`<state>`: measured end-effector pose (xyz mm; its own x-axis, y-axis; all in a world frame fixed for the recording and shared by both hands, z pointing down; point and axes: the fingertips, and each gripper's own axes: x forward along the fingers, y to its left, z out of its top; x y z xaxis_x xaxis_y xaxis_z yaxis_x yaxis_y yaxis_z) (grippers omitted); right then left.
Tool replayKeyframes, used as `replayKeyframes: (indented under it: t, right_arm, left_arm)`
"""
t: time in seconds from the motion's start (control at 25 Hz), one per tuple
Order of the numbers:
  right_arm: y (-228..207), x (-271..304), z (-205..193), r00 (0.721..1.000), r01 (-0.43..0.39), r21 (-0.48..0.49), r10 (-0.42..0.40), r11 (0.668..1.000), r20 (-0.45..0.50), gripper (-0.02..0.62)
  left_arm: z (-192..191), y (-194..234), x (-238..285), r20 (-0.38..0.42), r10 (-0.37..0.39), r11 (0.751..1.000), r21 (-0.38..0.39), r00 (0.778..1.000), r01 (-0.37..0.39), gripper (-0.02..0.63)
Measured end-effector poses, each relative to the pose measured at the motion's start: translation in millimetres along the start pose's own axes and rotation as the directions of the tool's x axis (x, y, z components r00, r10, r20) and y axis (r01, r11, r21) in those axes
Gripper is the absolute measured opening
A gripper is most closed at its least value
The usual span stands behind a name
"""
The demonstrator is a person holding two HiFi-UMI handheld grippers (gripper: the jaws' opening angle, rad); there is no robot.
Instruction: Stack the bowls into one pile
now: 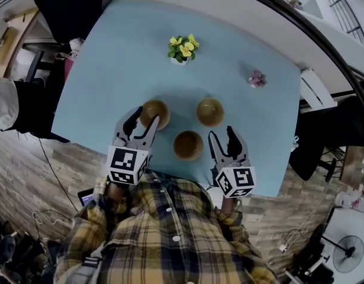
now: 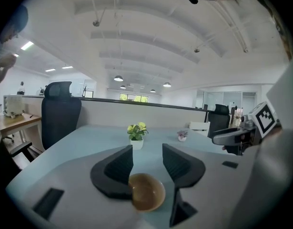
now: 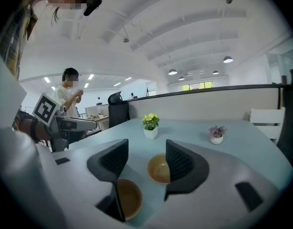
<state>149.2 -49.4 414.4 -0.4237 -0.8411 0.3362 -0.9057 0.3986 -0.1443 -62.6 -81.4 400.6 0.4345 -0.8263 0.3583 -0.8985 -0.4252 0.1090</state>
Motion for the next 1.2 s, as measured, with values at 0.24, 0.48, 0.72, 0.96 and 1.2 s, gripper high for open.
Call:
replayKeyframes:
  t: [0.24, 0.48, 0.72, 0.96, 1.2]
  right_arm:
    - [3, 9, -10, 0.999, 0.001, 0.011, 0.0, 1.0, -0.037, 0.229]
    - [7, 19, -21, 0.997, 0.0, 0.032, 0.002, 0.999, -0.072, 0.229]
    - [8, 27, -33, 0.995, 0.0, 0.052, 0.006, 0.999, -0.103, 0.229]
    - [9, 34, -46, 0.992, 0.009, 0.074, 0.001, 0.997, -0.13, 0.229]
    - [6, 32, -60, 0.988, 0.024, 0.103, -0.008, 0.994, -0.155, 0.229]
  left_arm:
    - [-13, 9, 10, -0.043, -0.008, 1.0, -0.004, 0.999, 0.008, 0.181]
    - [-31, 22, 24, -0.098, -0.013, 1.0, -0.005, 0.995, 0.012, 0.179]
    - [-53, 34, 37, -0.165, -0.009, 1.0, -0.004, 0.986, 0.009, 0.179]
    - [-80, 46, 49, -0.238, -0.014, 1.0, -0.001, 0.971, 0.014, 0.175]
    - [-103, 52, 58, -0.293, -0.012, 1.0, 0.003, 0.956, 0.014, 0.172]
